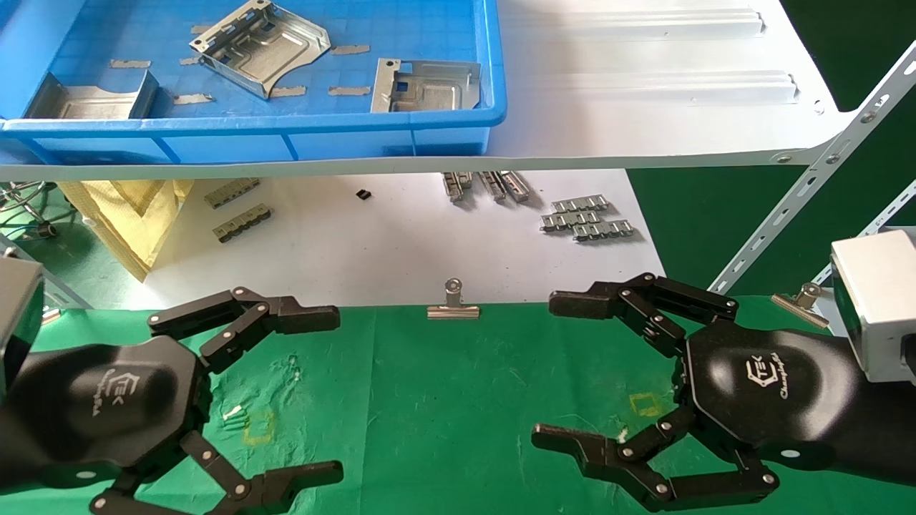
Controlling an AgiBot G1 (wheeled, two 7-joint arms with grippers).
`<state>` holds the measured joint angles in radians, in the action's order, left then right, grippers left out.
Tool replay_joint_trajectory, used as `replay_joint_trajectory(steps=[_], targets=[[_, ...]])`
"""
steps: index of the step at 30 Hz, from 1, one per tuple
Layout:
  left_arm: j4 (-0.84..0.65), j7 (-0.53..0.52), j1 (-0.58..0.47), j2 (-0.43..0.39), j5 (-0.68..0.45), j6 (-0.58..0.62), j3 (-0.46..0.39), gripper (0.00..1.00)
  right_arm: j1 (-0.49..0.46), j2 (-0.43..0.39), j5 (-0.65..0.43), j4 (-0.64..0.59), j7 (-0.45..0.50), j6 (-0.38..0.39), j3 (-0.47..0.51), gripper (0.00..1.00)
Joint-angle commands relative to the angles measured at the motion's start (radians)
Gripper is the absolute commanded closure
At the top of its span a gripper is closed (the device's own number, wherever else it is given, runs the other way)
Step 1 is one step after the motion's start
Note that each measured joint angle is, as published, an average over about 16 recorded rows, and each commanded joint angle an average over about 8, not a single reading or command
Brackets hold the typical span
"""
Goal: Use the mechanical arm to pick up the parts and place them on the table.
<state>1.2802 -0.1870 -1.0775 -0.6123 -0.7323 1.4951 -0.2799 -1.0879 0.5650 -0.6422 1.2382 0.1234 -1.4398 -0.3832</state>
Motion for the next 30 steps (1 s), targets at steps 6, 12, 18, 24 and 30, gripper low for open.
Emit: replay_joint_trajectory(steps=[6,12,18,24,30], targets=[[0.0,0.0,0.0,0.0,0.0,0.0,0.0,0.0,0.0,0.0,0.0,0.0,0.0,0.0,0.0,1.0],[0.0,0.0,0.0,0.0,0.0,0.0,0.0,0.0,0.0,0.0,0.0,0.0,0.0,0.0,0.0,1.0],[0.0,0.0,0.0,0.0,0.0,0.0,0.0,0.0,0.0,0.0,0.0,0.0,0.0,0.0,0.0,1.0],[0.0,0.0,0.0,0.0,0.0,0.0,0.0,0.0,0.0,0.0,0.0,0.0,0.0,0.0,0.0,1.0],[0.0,0.001,-0.007,-0.003,-0.001,-0.003,0.001,0.0,0.0,0.0,0.0,0.0,0.0,0.0,0.0,1.0]])
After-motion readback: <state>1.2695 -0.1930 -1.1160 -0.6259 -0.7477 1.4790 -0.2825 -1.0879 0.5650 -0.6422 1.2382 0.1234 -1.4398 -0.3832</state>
